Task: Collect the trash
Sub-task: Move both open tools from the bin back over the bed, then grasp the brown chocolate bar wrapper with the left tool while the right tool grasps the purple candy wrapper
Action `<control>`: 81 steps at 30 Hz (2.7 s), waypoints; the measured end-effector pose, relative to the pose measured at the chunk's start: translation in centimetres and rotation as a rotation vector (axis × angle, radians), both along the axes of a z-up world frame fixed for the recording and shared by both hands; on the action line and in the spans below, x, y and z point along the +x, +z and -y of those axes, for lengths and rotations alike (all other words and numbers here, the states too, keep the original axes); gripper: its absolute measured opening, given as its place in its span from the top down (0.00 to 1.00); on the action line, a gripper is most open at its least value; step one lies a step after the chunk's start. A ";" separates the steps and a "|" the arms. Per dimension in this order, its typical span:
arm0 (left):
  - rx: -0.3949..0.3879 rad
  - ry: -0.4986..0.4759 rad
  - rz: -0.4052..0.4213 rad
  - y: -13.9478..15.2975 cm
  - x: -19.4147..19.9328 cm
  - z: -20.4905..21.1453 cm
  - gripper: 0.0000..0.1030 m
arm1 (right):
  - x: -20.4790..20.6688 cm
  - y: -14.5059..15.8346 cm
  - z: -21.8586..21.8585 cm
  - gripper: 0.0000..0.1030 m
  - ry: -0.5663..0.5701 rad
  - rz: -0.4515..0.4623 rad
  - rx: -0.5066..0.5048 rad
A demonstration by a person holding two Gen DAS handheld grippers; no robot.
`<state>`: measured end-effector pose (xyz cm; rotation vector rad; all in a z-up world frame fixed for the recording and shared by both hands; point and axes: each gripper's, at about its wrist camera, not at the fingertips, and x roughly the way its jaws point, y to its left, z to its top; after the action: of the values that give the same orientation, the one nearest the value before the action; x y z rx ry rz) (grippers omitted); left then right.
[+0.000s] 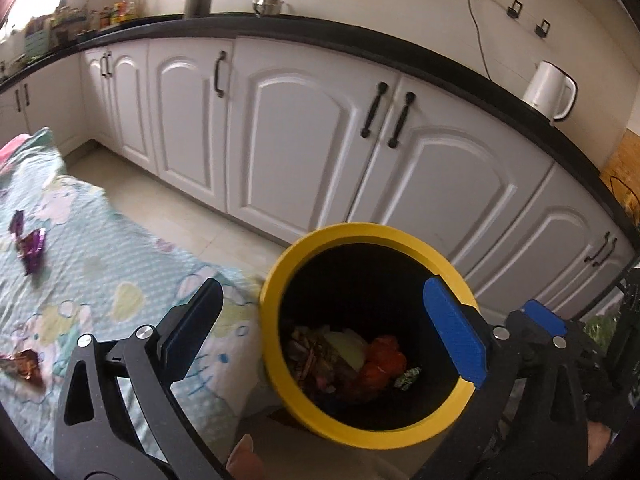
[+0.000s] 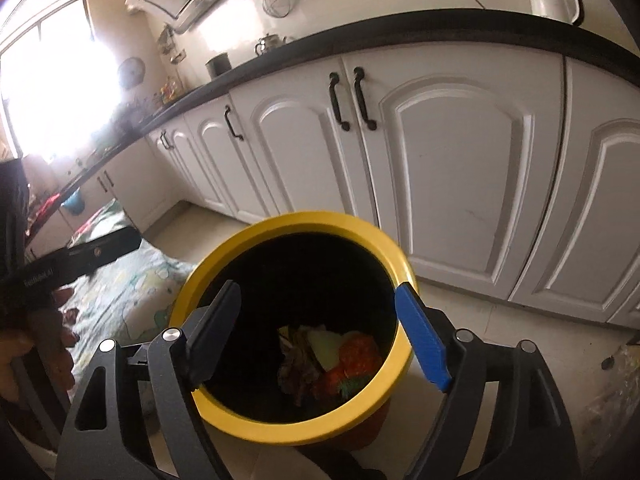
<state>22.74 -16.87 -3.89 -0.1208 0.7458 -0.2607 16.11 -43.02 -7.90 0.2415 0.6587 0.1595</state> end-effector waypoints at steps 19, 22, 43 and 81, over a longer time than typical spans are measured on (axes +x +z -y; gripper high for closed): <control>-0.004 0.205 0.104 2.9 -4.1 -8.3 0.10 | -1.2 3.7 -4.3 0.22 0.101 0.105 -0.002; -0.006 0.237 0.116 3.2 -4.8 -9.9 0.10 | -1.2 4.4 -5.5 0.22 0.127 0.116 -0.009; -0.043 0.455 0.042 1.0 -9.2 -21.1 0.10 | -0.1 7.1 -16.3 0.21 0.392 0.116 -0.037; -0.099 0.436 -0.137 -5.1 -6.9 -24.9 0.64 | 15.1 1.5 -45.7 0.71 0.925 -0.165 -0.262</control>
<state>15.85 8.05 -8.97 -0.3927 0.8225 0.1276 31.25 2.65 -6.36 -0.3252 0.9098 0.9389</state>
